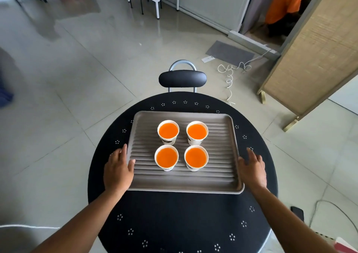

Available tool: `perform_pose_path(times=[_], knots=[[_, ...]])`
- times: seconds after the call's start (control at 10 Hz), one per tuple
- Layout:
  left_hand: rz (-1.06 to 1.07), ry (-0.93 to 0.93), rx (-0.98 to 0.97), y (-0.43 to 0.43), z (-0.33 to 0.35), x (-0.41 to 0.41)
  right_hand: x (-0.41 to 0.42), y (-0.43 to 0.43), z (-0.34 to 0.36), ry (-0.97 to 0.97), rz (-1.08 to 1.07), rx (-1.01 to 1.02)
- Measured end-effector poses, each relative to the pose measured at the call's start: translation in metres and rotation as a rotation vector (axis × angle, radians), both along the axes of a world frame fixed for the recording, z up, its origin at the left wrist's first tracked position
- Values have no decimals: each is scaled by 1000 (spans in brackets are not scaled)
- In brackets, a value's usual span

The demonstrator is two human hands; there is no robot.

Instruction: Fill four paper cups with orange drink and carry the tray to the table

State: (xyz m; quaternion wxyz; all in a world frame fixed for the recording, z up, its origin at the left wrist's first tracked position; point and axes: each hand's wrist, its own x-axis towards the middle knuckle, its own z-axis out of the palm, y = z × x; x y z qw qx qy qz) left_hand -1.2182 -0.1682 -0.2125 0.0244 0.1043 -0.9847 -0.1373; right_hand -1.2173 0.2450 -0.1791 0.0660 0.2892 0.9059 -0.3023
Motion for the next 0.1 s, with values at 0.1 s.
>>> perform_pose_path(times=[0.1], knots=[[-90, 47, -42, 13, -10, 36, 12, 8, 25, 217, 28, 2]])
